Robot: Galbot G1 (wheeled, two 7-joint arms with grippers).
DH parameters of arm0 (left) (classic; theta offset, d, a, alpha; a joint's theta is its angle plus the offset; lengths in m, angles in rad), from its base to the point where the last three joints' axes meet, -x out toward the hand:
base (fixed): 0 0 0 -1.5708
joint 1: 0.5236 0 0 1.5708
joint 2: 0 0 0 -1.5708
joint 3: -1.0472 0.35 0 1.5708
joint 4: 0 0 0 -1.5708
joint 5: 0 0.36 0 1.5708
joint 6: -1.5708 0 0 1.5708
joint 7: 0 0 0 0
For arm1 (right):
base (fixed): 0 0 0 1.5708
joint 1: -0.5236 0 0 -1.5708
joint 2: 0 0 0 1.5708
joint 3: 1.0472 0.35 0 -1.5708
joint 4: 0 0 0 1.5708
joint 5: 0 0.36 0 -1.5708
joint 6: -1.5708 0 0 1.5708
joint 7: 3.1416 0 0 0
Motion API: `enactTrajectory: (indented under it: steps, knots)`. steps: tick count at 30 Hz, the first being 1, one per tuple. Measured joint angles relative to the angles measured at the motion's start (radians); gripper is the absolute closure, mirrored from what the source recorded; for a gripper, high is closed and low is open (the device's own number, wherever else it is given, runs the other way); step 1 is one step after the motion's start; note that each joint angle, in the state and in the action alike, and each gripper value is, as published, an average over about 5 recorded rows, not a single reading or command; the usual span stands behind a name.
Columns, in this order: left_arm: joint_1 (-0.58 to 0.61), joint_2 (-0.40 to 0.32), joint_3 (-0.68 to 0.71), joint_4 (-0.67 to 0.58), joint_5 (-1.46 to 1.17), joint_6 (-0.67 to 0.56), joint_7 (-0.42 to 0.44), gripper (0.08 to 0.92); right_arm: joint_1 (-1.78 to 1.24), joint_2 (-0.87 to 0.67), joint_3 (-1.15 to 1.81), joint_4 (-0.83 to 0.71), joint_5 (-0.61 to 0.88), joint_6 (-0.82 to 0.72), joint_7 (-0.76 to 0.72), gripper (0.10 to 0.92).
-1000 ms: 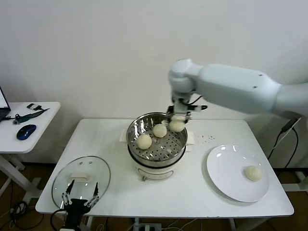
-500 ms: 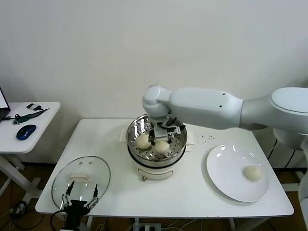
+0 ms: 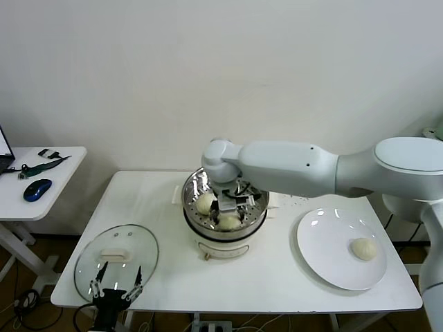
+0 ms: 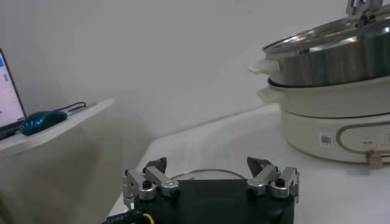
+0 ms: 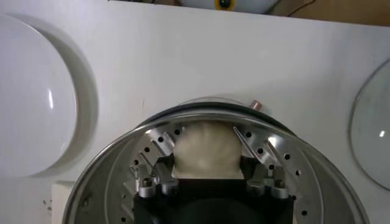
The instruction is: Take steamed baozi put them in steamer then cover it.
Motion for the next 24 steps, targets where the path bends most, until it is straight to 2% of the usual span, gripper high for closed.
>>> enactTrajectory:
  steps: [14, 24]
  knots:
    - [-0.014, -0.003, 0.012, 0.003, 0.011, 0.004, 0.0, 0.177, 0.06, -0.082, 0.047, -0.015, 0.021, -0.042, 0.028, 0.203]
    - [-0.007, -0.007, 0.009, -0.014, 0.003, 0.007, 0.001, 0.177, 0.199, -0.292, -0.069, 0.025, 0.226, -0.348, 0.13, 0.203]
